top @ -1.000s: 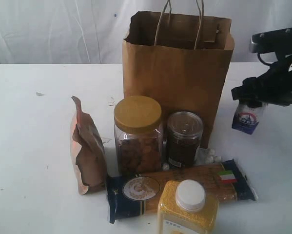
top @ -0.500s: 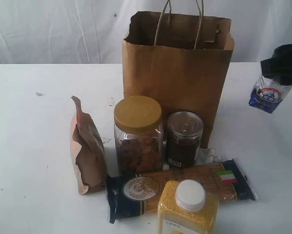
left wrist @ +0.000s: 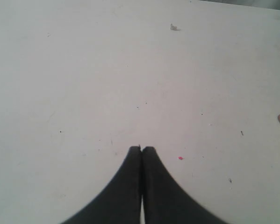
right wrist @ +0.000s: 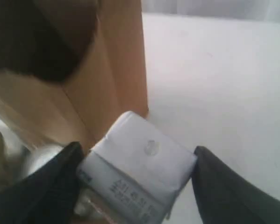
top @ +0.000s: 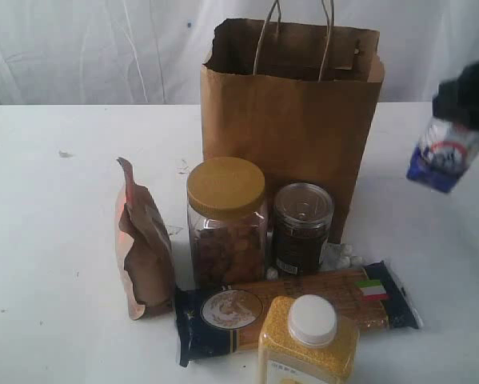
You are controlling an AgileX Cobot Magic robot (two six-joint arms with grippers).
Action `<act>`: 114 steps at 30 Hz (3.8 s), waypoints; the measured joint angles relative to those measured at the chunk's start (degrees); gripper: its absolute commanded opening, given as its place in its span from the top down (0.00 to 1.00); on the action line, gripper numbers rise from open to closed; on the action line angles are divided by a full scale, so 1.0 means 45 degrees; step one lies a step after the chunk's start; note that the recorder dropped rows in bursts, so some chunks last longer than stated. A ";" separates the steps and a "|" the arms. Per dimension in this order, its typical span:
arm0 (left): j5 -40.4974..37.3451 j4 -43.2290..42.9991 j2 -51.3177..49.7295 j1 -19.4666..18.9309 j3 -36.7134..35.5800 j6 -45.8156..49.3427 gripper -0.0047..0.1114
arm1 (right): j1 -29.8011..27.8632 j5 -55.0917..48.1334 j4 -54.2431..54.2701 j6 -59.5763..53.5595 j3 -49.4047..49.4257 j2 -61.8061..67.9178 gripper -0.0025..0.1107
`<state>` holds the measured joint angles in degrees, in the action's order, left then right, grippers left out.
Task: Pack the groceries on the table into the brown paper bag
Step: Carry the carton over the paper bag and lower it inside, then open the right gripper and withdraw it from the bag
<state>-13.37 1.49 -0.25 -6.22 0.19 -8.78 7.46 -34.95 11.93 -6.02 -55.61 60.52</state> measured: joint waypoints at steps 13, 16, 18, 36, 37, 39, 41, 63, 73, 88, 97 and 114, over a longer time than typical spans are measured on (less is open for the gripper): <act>0.0000 0.0000 0.0000 0.0000 0.0000 0.0000 0.96 | 0.0000 0.2203 0.5306 -0.2142 -0.4137 0.1370 0.63; 0.0000 0.0000 0.0000 0.0000 0.0000 0.0000 0.96 | 0.0029 0.2210 0.7491 -0.3921 -0.4483 0.2355 0.63; 0.0000 0.0000 0.0000 0.0000 0.0000 0.0000 0.96 | 0.0205 0.2231 0.8792 -0.5354 -0.4732 0.3035 0.63; 0.0000 0.0000 0.0000 0.0000 0.0000 0.0000 0.96 | 0.0902 0.2267 1.0244 -0.8223 -0.5110 0.5824 0.63; 0.0000 0.0000 0.0000 0.0000 0.0000 0.0000 0.96 | 0.0902 0.2218 1.0195 -0.8223 -0.5110 0.5836 0.62; 0.0000 0.0000 0.0000 0.0000 0.0000 0.0000 0.96 | 0.0902 0.2132 0.9856 -0.8223 -0.5110 0.5836 0.55; 0.0000 0.0000 0.0000 0.0000 0.0000 0.0000 0.96 | 0.0902 0.1916 0.9468 -0.8223 -0.5110 0.5836 0.48; 0.0000 0.0000 0.0000 0.0000 0.0000 0.0000 0.96 | 0.0902 0.0932 0.8382 -0.8223 -0.5110 0.6731 0.45; 0.0000 0.0000 0.0000 0.0000 0.0000 0.0000 0.96 | 0.0902 0.0340 0.7239 -0.8160 -0.5110 0.6731 0.45; 0.0000 0.0000 0.0000 0.0000 0.0000 0.0000 0.96 | 0.0902 0.0213 0.6754 -0.8082 -0.5130 0.6731 0.35; 0.0000 0.0000 0.0000 0.0000 0.0000 0.0000 0.96 | 0.0902 0.0042 0.6593 -0.7556 -0.5130 0.6731 0.35; 0.0000 0.0000 0.0000 0.0000 0.0000 0.0000 0.96 | 0.0902 -0.0734 0.6534 -0.7556 -0.5130 0.5337 0.35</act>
<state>-13.37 1.49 -0.25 -6.22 0.19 -8.78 11.51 -38.25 41.33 -40.03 -78.70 84.54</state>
